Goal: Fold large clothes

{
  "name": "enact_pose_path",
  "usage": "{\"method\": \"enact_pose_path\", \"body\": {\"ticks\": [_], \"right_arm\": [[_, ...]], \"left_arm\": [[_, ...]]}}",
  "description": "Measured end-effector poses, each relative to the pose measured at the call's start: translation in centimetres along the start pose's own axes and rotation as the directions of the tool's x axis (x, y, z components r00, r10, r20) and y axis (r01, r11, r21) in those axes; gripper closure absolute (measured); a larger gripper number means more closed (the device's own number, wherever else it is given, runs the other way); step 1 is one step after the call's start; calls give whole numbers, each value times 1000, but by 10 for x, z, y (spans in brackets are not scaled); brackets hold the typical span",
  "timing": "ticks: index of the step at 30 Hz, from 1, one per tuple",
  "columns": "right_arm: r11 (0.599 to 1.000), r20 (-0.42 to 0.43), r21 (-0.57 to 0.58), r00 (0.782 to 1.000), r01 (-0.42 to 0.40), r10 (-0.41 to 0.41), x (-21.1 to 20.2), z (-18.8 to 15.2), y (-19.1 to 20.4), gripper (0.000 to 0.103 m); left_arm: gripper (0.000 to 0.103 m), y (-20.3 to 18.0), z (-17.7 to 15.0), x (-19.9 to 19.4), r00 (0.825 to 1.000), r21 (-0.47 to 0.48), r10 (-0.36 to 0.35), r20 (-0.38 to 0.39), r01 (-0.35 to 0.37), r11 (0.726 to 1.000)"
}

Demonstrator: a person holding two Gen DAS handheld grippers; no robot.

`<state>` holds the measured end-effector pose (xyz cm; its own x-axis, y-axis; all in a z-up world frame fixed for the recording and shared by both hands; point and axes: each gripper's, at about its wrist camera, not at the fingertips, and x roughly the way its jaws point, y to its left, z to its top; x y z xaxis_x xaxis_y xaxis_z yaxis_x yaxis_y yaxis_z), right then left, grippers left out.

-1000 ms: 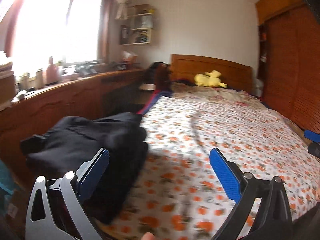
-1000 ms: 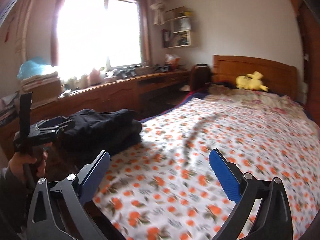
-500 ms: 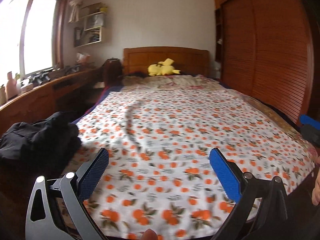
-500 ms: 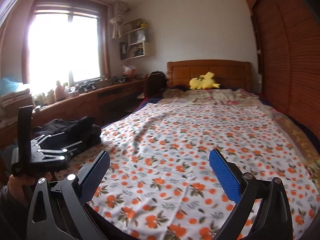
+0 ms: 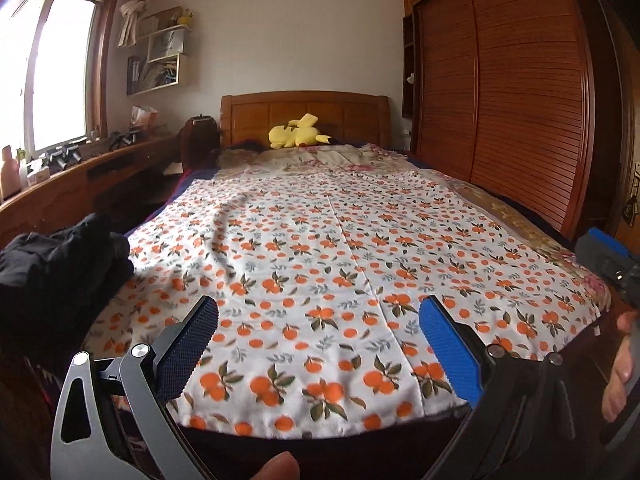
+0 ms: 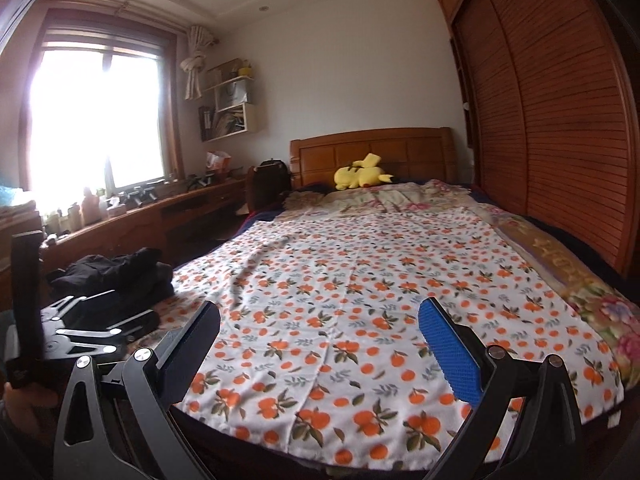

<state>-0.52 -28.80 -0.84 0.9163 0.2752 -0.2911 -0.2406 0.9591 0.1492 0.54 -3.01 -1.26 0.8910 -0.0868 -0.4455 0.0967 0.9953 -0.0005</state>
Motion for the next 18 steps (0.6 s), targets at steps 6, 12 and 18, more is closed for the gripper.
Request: {"method": "enact_pose_path", "body": {"ticks": [6, 12, 18], "right_arm": [[1000, -18, 17, 1000, 12, -12, 2, -15, -1, 7], [1000, -18, 17, 1000, 10, -9, 4, -15, 1, 7], [1000, -16, 9, 1000, 12, -12, 4, -15, 3, 7]], "left_arm": [[2, 7, -8, -7, 1000, -11, 17, -11, -17, 1000], [2, 11, -7, -9, 1000, -14, 13, -3, -13, 1000], [2, 10, -6, -9, 1000, -14, 9, 0, -9, 1000]]}}
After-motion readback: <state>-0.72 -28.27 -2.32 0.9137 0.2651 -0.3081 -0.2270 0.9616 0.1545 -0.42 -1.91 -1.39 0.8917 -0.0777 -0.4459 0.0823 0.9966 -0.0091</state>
